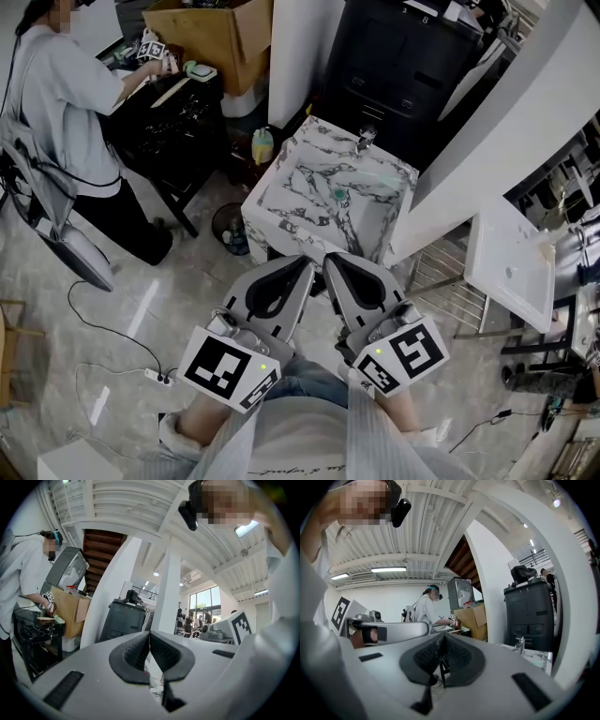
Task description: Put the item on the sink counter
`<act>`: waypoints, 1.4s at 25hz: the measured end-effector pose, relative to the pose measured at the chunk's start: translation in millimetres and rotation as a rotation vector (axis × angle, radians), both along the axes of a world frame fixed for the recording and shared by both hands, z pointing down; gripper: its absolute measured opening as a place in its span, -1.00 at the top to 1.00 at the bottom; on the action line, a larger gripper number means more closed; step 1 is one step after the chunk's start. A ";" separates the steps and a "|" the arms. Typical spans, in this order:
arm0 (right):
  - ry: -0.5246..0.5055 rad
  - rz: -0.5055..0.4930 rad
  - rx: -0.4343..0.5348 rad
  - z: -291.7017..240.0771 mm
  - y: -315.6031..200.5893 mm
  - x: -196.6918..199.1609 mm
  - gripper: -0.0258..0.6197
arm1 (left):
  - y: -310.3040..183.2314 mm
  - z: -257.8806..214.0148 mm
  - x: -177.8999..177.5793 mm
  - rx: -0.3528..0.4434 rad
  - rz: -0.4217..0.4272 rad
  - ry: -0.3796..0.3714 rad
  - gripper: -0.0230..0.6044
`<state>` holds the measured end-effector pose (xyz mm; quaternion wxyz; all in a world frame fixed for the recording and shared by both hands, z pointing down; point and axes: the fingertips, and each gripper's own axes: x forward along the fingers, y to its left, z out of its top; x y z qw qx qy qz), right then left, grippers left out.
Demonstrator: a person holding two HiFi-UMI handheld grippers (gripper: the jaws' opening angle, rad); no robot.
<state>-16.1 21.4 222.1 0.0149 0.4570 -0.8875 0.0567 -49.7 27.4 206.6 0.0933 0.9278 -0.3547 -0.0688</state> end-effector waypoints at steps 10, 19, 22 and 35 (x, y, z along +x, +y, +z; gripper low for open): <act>0.019 -0.014 -0.007 1.5 -0.4 -7.1 0.89 | -0.7 3.2 -3.0 -0.012 0.005 -0.003 0.87; 0.031 -0.010 -0.020 6.3 0.2 -6.8 0.89 | -2.1 6.1 -3.3 -0.020 0.004 -0.002 0.87; 0.025 -0.006 -0.018 5.9 -0.3 -4.5 0.89 | -4.2 7.6 -0.4 -0.023 0.015 -0.017 0.87; 0.041 0.028 0.009 1.7 -3.4 12.2 0.89 | -10.8 10.3 10.7 0.014 0.138 -0.059 0.87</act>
